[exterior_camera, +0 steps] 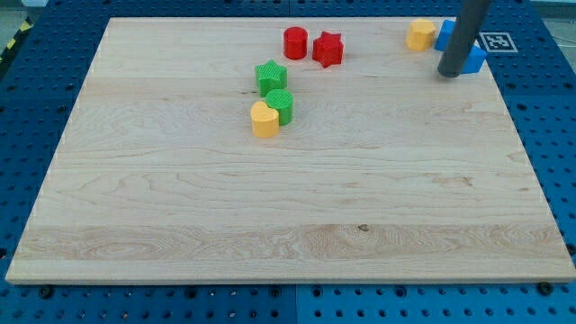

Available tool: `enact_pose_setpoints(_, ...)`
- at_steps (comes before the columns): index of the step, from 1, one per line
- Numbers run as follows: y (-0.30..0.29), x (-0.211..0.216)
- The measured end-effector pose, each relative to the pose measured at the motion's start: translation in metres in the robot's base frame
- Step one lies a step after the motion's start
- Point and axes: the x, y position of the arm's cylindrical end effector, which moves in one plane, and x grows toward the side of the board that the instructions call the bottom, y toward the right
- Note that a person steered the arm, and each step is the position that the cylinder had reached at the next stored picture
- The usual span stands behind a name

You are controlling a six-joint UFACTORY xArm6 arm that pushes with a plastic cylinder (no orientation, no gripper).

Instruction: Push the blue triangle upwards slightly

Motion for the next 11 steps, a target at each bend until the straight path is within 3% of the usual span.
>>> enact_pose_setpoints(5, 0.019, 0.015)
enact_pose_setpoints(8, 0.019, -0.023)
enact_pose_setpoints(9, 0.019, 0.001)
enact_pose_setpoints(10, 0.013, 0.068)
enact_pose_setpoints(11, -0.039, 0.126)
